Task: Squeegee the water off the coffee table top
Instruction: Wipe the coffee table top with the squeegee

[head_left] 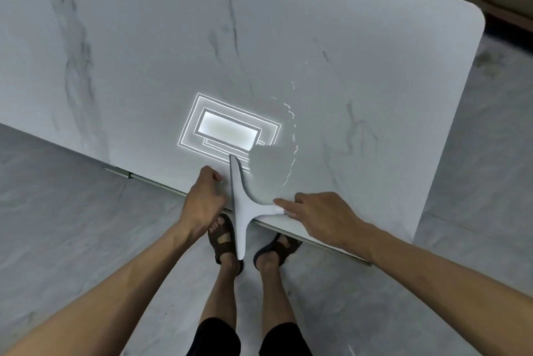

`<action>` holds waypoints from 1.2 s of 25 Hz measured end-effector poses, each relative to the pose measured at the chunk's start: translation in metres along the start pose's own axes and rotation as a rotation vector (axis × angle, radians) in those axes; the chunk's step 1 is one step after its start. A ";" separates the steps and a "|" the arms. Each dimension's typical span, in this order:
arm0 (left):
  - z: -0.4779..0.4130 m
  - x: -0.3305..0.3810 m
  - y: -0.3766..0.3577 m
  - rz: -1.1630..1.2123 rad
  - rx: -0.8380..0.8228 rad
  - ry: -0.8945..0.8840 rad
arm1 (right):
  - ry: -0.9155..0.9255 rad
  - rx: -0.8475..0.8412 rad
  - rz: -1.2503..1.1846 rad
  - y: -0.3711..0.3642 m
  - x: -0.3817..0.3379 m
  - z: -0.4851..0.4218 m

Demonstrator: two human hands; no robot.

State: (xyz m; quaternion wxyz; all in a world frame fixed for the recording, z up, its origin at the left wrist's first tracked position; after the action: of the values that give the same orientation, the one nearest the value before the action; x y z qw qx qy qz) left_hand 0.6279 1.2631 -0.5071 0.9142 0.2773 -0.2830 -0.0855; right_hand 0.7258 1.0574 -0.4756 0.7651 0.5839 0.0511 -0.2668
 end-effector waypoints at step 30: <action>-0.015 0.008 0.006 -0.013 0.078 0.080 | -0.100 -0.137 0.050 0.043 0.087 -0.040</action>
State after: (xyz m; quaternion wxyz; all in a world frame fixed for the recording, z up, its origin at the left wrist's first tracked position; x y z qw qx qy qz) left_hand 0.6430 1.2725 -0.5100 0.9126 0.3179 -0.2477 -0.0693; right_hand 0.8292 1.0712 -0.4848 0.8112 0.5172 0.0165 -0.2723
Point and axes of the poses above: each hand's wrist, its own z-axis away from the middle knuckle, its own y-axis out of the back of the hand, x = y × z, the point moved 7 cm from there along -z, towards the middle knuckle, and after that the axes turned 2 degrees about -x, right-handed, at the moved point
